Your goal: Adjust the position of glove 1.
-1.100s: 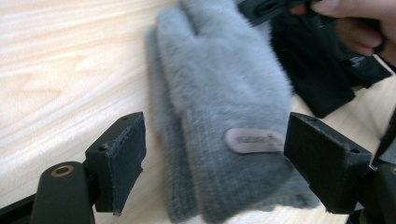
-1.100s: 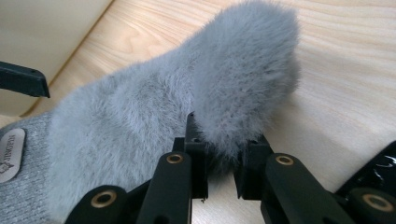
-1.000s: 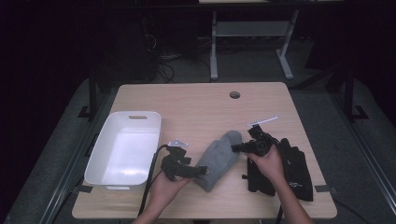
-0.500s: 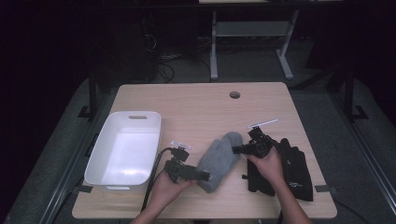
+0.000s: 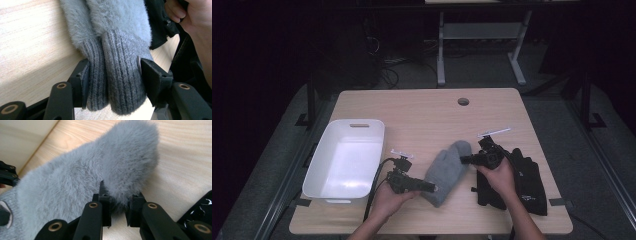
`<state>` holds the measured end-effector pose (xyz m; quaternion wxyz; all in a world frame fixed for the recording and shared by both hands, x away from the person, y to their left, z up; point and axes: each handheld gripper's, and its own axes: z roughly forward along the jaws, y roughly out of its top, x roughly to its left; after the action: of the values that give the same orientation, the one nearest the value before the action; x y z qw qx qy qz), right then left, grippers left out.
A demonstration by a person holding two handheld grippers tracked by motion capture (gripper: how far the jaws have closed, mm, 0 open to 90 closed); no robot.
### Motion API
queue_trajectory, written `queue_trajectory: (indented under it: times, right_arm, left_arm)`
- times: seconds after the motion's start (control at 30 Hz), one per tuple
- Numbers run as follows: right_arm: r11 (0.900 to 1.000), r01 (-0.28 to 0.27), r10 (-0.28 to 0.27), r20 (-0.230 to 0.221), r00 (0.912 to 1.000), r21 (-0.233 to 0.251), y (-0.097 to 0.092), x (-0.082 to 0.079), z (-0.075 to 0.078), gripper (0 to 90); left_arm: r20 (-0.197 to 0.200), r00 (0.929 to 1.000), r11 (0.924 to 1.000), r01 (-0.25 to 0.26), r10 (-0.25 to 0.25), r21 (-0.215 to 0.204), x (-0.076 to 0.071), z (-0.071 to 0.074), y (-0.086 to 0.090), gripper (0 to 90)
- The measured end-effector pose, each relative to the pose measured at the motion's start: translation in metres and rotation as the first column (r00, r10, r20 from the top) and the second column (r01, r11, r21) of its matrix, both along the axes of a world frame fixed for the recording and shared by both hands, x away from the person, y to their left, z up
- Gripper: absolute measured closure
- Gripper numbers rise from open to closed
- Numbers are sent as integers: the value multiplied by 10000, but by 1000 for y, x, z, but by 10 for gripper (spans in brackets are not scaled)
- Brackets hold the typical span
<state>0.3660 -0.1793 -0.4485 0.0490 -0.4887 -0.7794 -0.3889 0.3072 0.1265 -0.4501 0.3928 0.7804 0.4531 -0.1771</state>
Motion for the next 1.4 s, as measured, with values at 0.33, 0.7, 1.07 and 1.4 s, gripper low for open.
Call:
queue_trajectory:
  times: [0.33,0.7,1.07,1.4]
  right_arm:
    - [9997,39,-41,96,9999,249,1,-1,14,774]
    - [9996,-73,60,433,9990,287,7,-1,36,775]
    - [9994,-150,134,495,9987,322,13,1,46,777]
    - [9990,-130,108,512,9986,438,13,1,50,777]
  left_arm:
    - [-47,10000,9993,5,-6,-375,-1,0,3,479]
    - [275,9996,9988,82,-69,-480,-4,7,7,484]
    - [417,9991,9990,113,-95,-442,-5,11,9,493]
    - [484,9987,9983,160,-133,-553,-5,17,11,499]
